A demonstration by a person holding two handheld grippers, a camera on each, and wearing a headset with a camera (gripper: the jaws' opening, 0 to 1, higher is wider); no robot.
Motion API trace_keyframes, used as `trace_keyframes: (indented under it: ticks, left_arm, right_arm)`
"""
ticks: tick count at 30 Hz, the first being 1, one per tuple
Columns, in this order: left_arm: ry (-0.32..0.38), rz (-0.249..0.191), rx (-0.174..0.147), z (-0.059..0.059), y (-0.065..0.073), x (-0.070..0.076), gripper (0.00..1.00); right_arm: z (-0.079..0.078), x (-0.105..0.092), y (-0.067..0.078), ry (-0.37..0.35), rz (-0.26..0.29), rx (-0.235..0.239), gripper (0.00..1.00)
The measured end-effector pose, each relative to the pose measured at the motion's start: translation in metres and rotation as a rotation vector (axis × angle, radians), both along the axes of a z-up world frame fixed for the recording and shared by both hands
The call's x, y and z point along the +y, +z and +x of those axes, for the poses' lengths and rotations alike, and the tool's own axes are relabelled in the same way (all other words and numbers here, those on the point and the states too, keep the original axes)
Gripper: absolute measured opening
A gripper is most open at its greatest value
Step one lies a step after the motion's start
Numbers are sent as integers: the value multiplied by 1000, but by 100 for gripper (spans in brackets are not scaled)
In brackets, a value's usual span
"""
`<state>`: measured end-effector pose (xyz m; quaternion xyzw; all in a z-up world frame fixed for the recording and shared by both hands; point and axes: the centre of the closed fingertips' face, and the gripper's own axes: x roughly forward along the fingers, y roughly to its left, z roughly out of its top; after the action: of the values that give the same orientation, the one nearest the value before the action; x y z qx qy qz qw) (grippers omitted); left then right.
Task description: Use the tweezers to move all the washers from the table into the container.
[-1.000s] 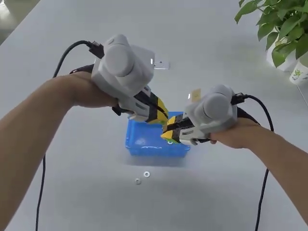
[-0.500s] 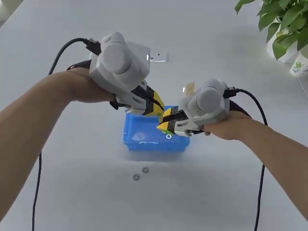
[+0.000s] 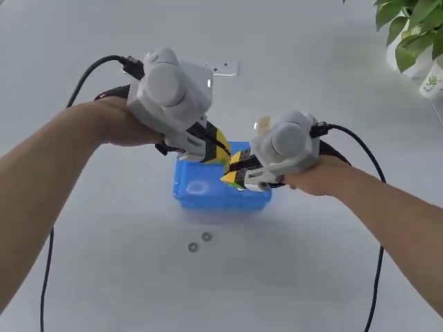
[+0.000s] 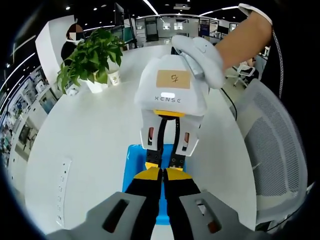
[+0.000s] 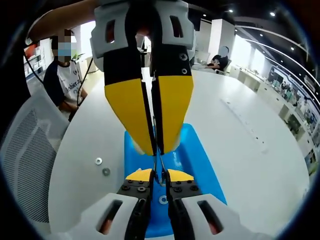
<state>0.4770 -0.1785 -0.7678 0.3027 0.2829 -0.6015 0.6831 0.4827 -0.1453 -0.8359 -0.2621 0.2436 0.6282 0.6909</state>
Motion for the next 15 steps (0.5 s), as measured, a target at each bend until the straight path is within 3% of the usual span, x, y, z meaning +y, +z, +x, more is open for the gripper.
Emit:
trace_keyframes:
  ticks: [15]
  left_arm:
    - [10,5,29,3,-19,2,5]
  right_arm:
    - [0,-1,-19,6,-24,45,11]
